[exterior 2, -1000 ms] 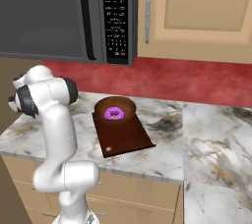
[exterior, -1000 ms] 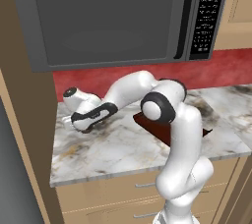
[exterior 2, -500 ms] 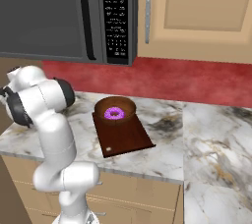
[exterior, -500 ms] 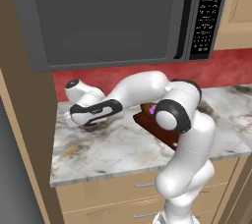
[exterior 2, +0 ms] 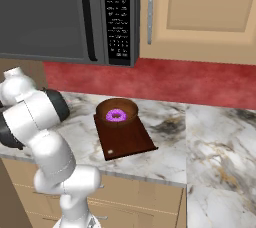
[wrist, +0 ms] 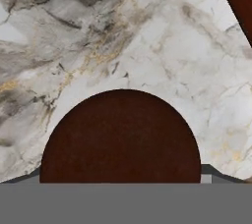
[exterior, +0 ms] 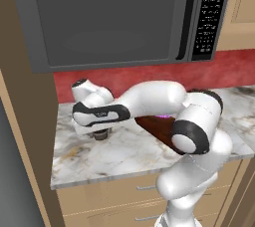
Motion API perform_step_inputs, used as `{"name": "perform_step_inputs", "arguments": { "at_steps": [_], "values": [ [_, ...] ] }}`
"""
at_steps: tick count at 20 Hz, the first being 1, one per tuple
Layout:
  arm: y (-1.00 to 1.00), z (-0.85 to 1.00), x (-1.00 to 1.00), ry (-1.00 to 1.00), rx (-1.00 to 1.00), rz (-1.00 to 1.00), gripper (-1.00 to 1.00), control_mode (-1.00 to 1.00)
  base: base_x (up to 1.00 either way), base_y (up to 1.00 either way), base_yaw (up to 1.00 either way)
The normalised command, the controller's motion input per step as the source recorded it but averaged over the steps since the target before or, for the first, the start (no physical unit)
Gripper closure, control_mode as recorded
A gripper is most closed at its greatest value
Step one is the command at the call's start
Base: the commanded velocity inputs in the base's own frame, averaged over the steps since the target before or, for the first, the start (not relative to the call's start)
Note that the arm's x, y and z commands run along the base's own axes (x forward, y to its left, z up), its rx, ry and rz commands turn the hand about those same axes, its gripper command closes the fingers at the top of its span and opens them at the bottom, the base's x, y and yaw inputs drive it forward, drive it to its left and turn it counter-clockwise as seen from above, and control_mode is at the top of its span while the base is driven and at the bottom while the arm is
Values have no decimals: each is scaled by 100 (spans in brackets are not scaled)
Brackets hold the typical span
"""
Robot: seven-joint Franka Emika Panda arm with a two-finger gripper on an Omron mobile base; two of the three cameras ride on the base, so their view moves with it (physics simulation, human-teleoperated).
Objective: Place the bowl with donut and the cupcake onto the tray.
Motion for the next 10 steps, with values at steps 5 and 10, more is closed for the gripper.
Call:
{"name": "perform_step_inputs", "arguments": {
  "at_steps": [5, 10],
  "values": [
    [-27, 8, -70, -9, 2, -1, 100, -100, 0, 0, 0],
    [-33, 39, -53, 0, 1, 0, 100, -100, 0, 0, 0]
  ]
}}
